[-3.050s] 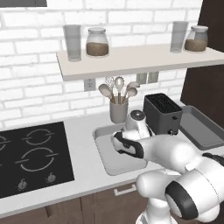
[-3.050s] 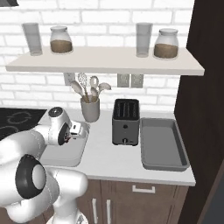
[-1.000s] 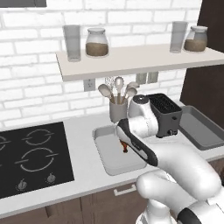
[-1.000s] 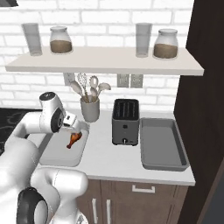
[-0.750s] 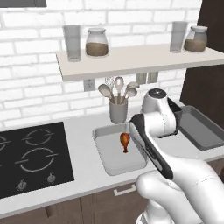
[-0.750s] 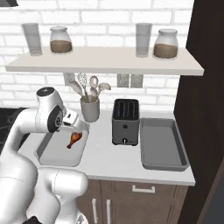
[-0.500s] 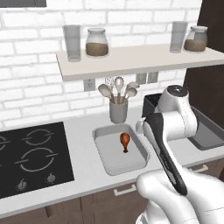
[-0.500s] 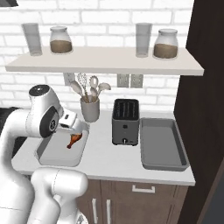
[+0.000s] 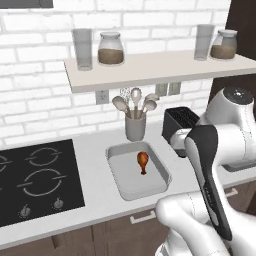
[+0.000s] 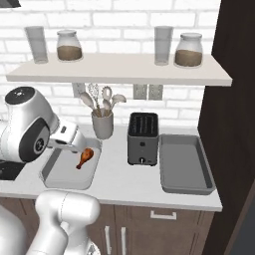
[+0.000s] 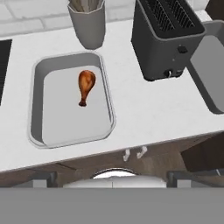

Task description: Place one onion and one chicken drumstick in each tupperware on the nearby counter, to pack two identical lunches.

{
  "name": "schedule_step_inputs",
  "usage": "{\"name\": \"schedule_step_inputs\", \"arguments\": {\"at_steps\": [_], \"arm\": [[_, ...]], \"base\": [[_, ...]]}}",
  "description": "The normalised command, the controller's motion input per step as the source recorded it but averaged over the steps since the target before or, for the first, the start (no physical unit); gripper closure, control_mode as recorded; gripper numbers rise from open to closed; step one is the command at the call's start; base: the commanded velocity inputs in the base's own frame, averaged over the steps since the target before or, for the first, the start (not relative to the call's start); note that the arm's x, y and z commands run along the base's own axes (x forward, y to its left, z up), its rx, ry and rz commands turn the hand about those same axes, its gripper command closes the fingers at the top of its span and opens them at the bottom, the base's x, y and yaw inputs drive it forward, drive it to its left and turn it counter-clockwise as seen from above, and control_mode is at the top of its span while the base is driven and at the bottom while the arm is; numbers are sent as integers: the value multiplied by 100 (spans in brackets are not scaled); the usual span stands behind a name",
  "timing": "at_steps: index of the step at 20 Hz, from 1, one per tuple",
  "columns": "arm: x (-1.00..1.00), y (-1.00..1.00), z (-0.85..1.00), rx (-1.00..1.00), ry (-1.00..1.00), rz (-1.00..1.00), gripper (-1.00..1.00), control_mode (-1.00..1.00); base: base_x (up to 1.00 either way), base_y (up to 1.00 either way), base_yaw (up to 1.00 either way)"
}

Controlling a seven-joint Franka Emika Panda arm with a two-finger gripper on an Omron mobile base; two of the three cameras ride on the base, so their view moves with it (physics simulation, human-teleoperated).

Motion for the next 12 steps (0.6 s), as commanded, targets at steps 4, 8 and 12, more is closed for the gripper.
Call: {"name": "schedule_step_inputs", "arguments": {"at_steps": [4,8,12], "arm": [[-31,-7,22,0,0,-5,-100,100],[0,0,0,0,0,0,-100,100],[0,0,0,0,0,0,-100,100]], "base": [[-16,-3,-2],[-94,-23,-12],[-100,-41,-23]]}}
